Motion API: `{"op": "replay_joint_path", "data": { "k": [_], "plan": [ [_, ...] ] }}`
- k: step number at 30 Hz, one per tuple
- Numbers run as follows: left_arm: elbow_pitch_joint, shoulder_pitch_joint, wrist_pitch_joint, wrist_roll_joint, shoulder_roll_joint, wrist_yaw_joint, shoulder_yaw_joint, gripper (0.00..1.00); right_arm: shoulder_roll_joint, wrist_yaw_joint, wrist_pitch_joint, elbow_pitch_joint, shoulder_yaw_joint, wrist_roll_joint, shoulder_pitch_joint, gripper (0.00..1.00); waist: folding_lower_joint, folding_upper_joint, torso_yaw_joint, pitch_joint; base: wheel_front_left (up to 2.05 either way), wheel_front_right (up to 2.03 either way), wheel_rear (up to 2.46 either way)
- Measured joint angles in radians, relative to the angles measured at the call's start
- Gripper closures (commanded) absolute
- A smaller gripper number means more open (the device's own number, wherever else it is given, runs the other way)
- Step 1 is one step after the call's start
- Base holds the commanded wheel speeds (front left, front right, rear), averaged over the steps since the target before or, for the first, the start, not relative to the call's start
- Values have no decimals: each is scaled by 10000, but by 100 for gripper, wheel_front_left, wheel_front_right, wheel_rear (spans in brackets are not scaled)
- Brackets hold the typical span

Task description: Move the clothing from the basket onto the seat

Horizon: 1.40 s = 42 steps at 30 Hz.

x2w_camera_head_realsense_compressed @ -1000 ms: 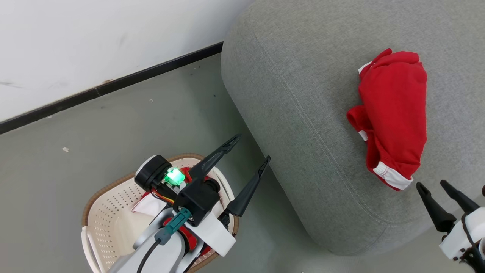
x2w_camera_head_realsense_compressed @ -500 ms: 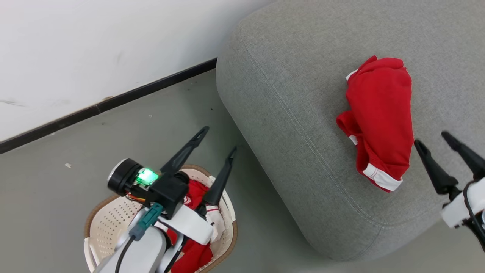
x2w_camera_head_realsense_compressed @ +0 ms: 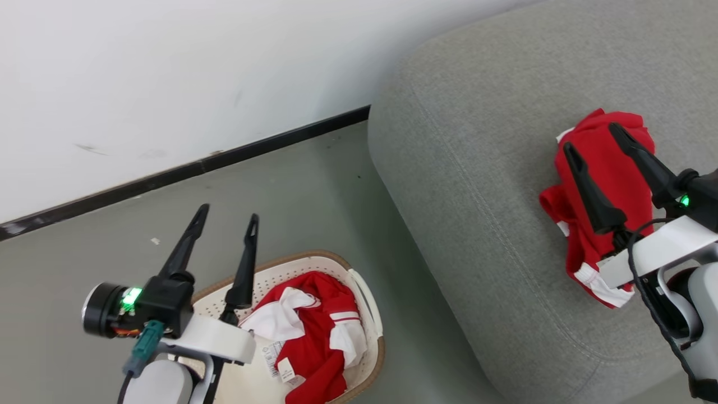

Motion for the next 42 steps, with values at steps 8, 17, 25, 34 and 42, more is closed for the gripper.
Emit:
{"op": "replay_joint_path", "data": {
  "k": [8,17,25,34,42],
  "plan": [
    [-50,764,-132,-339,77,391,621,0,594,2,-140,88,347,-1083,-108,0,0,0,623,-325,0,0,0],
    [-192,1559,-211,-527,71,548,984,0,1532,0,-268,426,345,-1361,470,0,0,0,1406,-832,0,0,0],
    [-222,2040,-226,-639,23,579,1174,0,2266,0,-353,725,-376,-1645,1702,0,0,0,2025,-1324,0,0,0],
    [-194,2512,-228,-779,21,667,1404,0,2780,0,-355,708,-989,-2073,2763,0,0,0,2620,-1847,0,0,0],
    [35,2696,-228,-788,44,604,1423,0,3070,0,-357,675,-1085,-2322,3503,0,0,0,3057,-2228,0,0,0]
  ]
}}
